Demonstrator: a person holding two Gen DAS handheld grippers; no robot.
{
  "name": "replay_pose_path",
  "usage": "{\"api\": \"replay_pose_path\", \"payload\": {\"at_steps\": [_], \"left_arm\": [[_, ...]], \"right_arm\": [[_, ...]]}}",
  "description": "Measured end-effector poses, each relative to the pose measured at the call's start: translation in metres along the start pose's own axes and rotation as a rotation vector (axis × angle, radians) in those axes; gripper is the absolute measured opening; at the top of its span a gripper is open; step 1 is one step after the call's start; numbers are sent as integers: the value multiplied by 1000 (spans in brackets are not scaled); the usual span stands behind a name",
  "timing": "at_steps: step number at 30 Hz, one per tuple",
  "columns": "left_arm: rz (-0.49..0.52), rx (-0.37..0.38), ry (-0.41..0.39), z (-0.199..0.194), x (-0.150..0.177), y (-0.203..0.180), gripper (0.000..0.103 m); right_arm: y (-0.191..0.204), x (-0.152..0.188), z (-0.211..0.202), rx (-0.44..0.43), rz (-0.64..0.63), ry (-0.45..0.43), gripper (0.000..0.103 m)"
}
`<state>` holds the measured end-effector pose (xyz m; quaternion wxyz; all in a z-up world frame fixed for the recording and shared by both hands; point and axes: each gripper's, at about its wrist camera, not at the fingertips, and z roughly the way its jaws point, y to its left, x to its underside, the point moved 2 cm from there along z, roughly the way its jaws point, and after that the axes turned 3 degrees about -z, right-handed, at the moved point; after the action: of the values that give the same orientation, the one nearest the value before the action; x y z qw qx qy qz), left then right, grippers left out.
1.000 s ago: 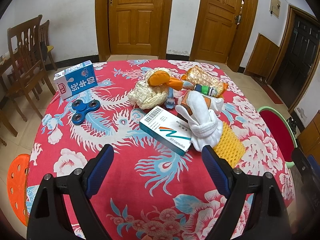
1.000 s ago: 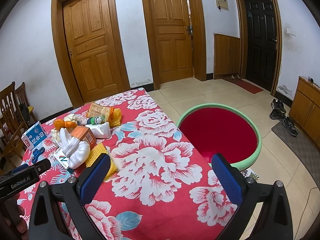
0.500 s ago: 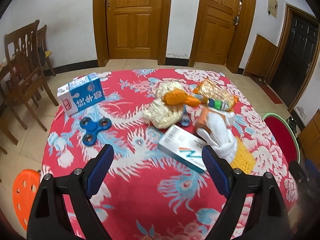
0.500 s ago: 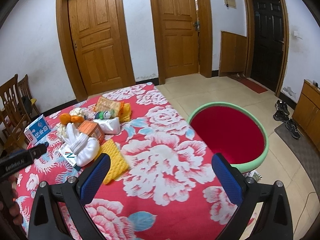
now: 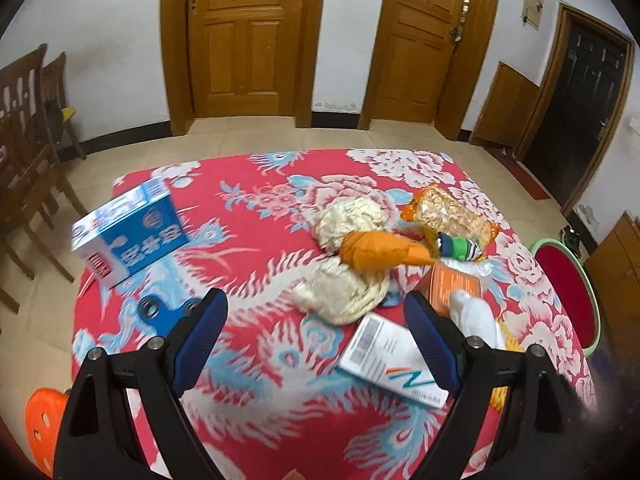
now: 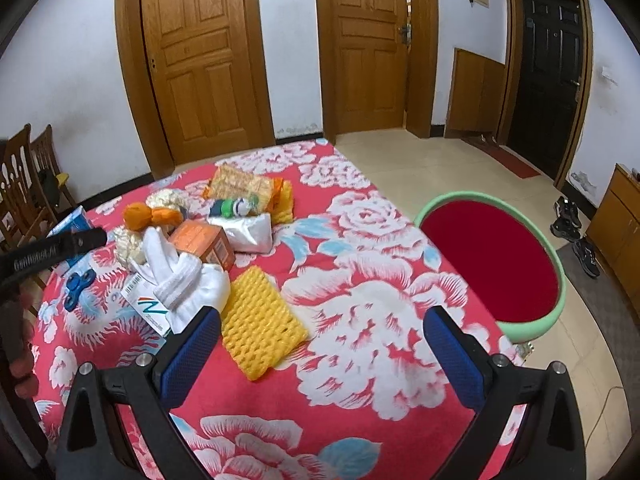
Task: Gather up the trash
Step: 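Grasp the orange plastic bag with the left tool while the right tool grasps the yellow foam net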
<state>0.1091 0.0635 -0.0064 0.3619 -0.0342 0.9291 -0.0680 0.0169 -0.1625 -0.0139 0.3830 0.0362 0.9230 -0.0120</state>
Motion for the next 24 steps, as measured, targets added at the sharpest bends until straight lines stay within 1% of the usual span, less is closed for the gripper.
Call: {"api": "replay_pose_path", "payload": {"at_steps": [3,7,8,11,14,16,19,21,24], "left_arm": [[11,25,3,10,-6,-5,86],[3,73,20,24,-12,-9,64],[1,80,24,26,-12,-10,60],[-17,97,40,37,-14,-10,57],[-66,121,57,44,-16,-6,53],[-73,126,54,45,-18,-7,52],[-70,107,36,44,-21,-10,53],[-64,79,22,43,-26,-14,53],[-47,45,26,49,-32,-19,55]], "right_arm": [[0,4,6,12,14,24,103],[-2,5,12,21,13,41,103],[-2,4,12,22,10,42,103],[-2,2,14,17,-3,42,103],[-3,1,17,2,-12,45,103],[-5,0,20,-8,-19,47,103],[-9,-2,24,-23,-26,46,103],[-12,-3,26,-38,-26,47,103],[-18,-5,29,-55,-21,47,103]]}}
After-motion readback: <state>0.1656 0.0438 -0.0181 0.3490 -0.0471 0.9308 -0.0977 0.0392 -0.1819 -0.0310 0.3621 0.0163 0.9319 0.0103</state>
